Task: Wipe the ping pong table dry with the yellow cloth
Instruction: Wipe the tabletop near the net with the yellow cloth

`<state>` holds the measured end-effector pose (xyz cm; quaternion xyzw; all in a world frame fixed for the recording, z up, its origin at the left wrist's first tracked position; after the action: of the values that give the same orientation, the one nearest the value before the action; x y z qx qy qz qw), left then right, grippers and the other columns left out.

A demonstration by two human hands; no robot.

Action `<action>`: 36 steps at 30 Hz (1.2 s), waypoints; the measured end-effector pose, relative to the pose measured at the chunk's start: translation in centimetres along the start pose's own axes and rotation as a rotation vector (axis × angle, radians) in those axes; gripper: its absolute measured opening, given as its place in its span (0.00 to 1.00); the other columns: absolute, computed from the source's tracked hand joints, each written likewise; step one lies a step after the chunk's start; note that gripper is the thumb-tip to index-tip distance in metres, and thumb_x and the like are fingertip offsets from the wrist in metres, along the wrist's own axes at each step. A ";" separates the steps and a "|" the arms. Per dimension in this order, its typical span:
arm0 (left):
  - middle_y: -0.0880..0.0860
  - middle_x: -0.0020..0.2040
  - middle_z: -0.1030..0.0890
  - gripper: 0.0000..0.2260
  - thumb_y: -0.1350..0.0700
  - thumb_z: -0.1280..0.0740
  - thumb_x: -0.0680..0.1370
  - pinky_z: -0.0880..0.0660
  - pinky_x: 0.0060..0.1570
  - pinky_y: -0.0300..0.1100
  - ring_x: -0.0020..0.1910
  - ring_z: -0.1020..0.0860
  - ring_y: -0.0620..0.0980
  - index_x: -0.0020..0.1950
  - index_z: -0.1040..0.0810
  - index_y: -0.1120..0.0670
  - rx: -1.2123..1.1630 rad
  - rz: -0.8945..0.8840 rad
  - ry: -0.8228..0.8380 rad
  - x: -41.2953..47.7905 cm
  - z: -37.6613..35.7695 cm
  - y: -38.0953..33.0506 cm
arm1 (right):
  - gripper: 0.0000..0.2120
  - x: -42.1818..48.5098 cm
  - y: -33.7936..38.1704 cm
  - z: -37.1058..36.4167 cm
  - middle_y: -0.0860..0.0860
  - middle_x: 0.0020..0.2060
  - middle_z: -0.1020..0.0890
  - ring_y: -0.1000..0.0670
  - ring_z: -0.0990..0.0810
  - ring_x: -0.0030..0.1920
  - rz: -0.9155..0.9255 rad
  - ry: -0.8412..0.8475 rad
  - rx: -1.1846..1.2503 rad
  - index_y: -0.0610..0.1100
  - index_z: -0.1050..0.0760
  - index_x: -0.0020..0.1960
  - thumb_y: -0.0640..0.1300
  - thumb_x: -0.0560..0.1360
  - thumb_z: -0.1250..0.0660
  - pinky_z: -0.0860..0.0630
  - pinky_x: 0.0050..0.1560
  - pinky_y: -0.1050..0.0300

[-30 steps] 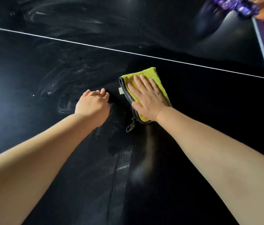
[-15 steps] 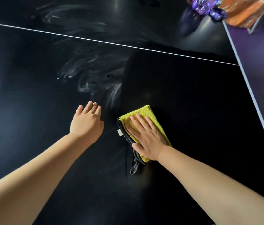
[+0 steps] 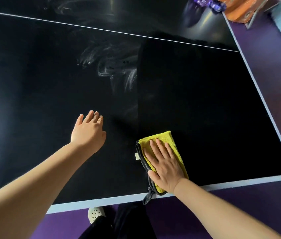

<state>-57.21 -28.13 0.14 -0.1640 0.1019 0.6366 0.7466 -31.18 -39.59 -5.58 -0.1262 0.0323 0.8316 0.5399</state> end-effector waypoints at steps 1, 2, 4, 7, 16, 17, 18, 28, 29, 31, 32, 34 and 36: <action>0.51 0.78 0.52 0.27 0.49 0.46 0.82 0.60 0.74 0.47 0.76 0.58 0.49 0.78 0.50 0.55 -0.002 0.000 0.006 -0.5 -0.2 0.3 | 0.36 -0.7 1.1 0.0 0.40 0.79 0.46 0.37 0.47 0.78 -0.044 0.005 0.019 0.48 0.48 0.79 0.59 0.75 0.45 0.47 0.73 0.38; 0.51 0.78 0.52 0.27 0.49 0.46 0.82 0.60 0.74 0.48 0.76 0.58 0.49 0.78 0.51 0.55 -0.004 0.001 0.012 -1.0 -0.2 0.5 | 0.36 -1.2 2.3 0.1 0.40 0.78 0.45 0.37 0.45 0.78 -0.097 0.013 0.038 0.47 0.46 0.79 0.59 0.75 0.45 0.47 0.72 0.37; 0.52 0.78 0.53 0.27 0.48 0.47 0.82 0.60 0.74 0.48 0.76 0.59 0.49 0.78 0.51 0.56 -0.001 0.000 0.018 -1.6 -0.2 1.1 | 0.35 -1.4 4.6 0.6 0.39 0.77 0.41 0.36 0.42 0.77 -0.231 0.039 0.073 0.45 0.42 0.78 0.58 0.74 0.46 0.46 0.72 0.37; 0.53 0.78 0.53 0.27 0.48 0.47 0.82 0.59 0.74 0.49 0.76 0.59 0.50 0.78 0.50 0.56 -0.001 0.004 0.013 -2.0 0.1 2.1 | 0.35 -0.3 6.7 1.3 0.37 0.75 0.36 0.34 0.38 0.75 -0.440 0.085 0.133 0.43 0.37 0.76 0.59 0.73 0.46 0.46 0.71 0.37; 0.53 0.78 0.53 0.28 0.48 0.46 0.81 0.59 0.74 0.50 0.76 0.59 0.50 0.78 0.50 0.55 -0.018 0.045 0.018 0.6 0.2 3.6 | 0.39 8.3 7.0 2.9 0.36 0.77 0.42 0.32 0.46 0.77 -0.818 0.066 0.262 0.42 0.43 0.79 0.63 0.74 0.54 0.54 0.74 0.34; 0.53 0.78 0.54 0.28 0.48 0.46 0.81 0.59 0.74 0.50 0.76 0.60 0.50 0.78 0.51 0.55 -0.022 0.052 0.015 1.2 0.1 3.7 | 0.39 9.6 6.4 3.1 0.36 0.78 0.48 0.33 0.52 0.77 -0.823 0.079 0.263 0.43 0.49 0.80 0.63 0.75 0.55 0.57 0.74 0.34; 0.53 0.78 0.55 0.28 0.48 0.46 0.81 0.59 0.74 0.50 0.76 0.60 0.51 0.78 0.52 0.55 -0.024 0.058 0.009 1.9 0.0 3.7 | 0.38 11.0 5.6 3.2 0.36 0.78 0.53 0.33 0.57 0.78 -0.829 0.083 0.267 0.43 0.55 0.80 0.63 0.77 0.54 0.60 0.75 0.35; 0.54 0.78 0.55 0.29 0.44 0.49 0.81 0.58 0.74 0.51 0.76 0.59 0.51 0.78 0.53 0.55 -0.061 0.082 -0.072 12.0 1.6 3.3 | 0.39 26.5 -3.3 5.4 0.37 0.78 0.56 0.34 0.60 0.78 -0.933 -0.002 0.305 0.44 0.59 0.80 0.63 0.79 0.49 0.60 0.75 0.34; 0.53 0.78 0.55 0.30 0.44 0.47 0.80 0.58 0.74 0.51 0.76 0.59 0.51 0.78 0.53 0.54 -0.051 0.079 -0.079 13.4 2.1 3.3 | 0.38 27.9 -4.2 5.7 0.37 0.78 0.56 0.34 0.59 0.78 -0.939 -0.008 0.302 0.44 0.59 0.80 0.63 0.79 0.49 0.60 0.75 0.34; 0.53 0.78 0.54 0.34 0.41 0.43 0.78 0.57 0.74 0.52 0.76 0.59 0.52 0.78 0.53 0.53 -0.024 0.068 -0.080 16.0 3.1 3.3 | 0.38 30.8 -5.9 6.1 0.37 0.79 0.56 0.34 0.59 0.78 -0.952 -0.015 0.307 0.44 0.59 0.80 0.63 0.80 0.50 0.60 0.75 0.34; 0.53 0.78 0.54 0.37 0.38 0.40 0.76 0.57 0.74 0.53 0.76 0.59 0.52 0.78 0.53 0.53 -0.009 0.064 -0.075 17.3 3.6 3.3 | 0.38 32.2 -6.8 6.3 0.37 0.79 0.56 0.34 0.59 0.78 -0.960 -0.019 0.311 0.44 0.59 0.80 0.63 0.80 0.50 0.60 0.75 0.34; 0.53 0.78 0.55 0.44 0.35 0.36 0.72 0.58 0.74 0.55 0.76 0.60 0.53 0.78 0.55 0.52 0.020 0.064 -0.048 19.8 4.7 3.3 | 0.38 34.9 -8.5 6.9 0.37 0.78 0.56 0.34 0.59 0.78 -0.981 -0.030 0.311 0.44 0.58 0.80 0.62 0.80 0.50 0.61 0.75 0.34; 0.54 0.78 0.57 0.49 0.34 0.33 0.69 0.60 0.73 0.56 0.76 0.62 0.54 0.78 0.56 0.52 0.055 0.057 -0.010 22.0 5.8 3.3 | 0.37 37.5 -10.2 7.3 0.37 0.78 0.56 0.33 0.59 0.78 -0.996 -0.046 0.309 0.44 0.58 0.80 0.62 0.80 0.50 0.61 0.75 0.34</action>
<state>-57.11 -5.35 -2.86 -0.1371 0.1205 0.6552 0.7331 -37.64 -0.55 -6.90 -0.0270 0.0787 0.4621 0.8829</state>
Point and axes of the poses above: each hand's wrist, its own x-axis towards the middle knuckle, its own z-axis out of the back of the hand, y = z × x, the point moved 2 cm from there along x, towards the middle knuckle
